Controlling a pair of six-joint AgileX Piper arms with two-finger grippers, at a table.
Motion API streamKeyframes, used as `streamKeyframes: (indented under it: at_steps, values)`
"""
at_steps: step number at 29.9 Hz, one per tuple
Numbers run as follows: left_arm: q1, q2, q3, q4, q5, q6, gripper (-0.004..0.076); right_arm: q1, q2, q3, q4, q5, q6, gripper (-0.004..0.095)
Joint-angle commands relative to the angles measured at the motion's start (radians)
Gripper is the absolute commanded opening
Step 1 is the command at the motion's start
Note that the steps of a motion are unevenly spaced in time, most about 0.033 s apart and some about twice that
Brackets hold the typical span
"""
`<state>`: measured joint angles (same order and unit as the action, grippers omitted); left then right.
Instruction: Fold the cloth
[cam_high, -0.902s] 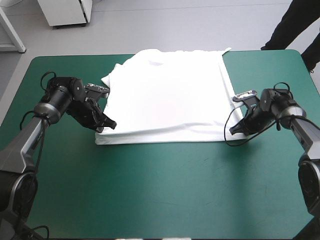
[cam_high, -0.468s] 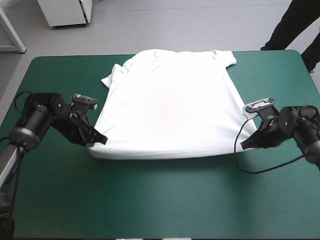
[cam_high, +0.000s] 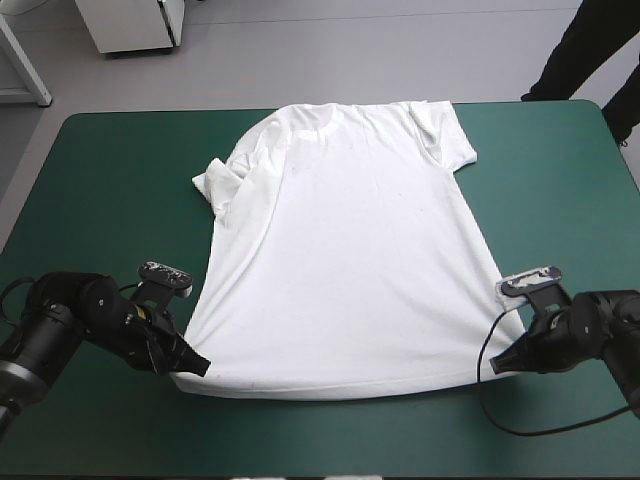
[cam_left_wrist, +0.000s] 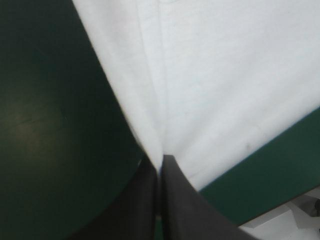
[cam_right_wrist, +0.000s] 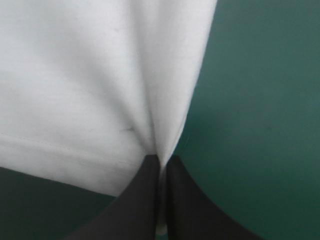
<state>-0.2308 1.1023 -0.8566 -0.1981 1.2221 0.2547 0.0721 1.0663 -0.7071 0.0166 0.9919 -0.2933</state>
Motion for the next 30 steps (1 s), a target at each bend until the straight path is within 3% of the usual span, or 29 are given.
streamKeyframes:
  at_steps: [1,8,23,26,30]
  values:
    - [-0.006,-0.032,0.0,-0.018,0.066,-0.009,-0.0022,0.005,-0.078,0.04,0.0,0.019,0.014,-0.0013]
    - [-0.006,-0.038,0.07,-0.029,0.066,-0.014,-0.0022,0.005,-0.168,0.139,0.019,0.058,0.025,-0.0013]
    - [-0.006,-0.04,0.094,-0.047,0.066,-0.04,-0.0013,0.028,-0.17,0.171,0.042,0.082,0.033,0.0022]
    - [-0.006,-0.04,0.072,-0.047,0.066,-0.04,0.0053,0.028,-0.17,0.149,0.042,0.107,0.033,0.0111]
    - [-0.006,-0.045,0.038,-0.051,0.066,-0.04,0.023,0.028,-0.176,0.092,0.042,0.136,0.052,0.0278]
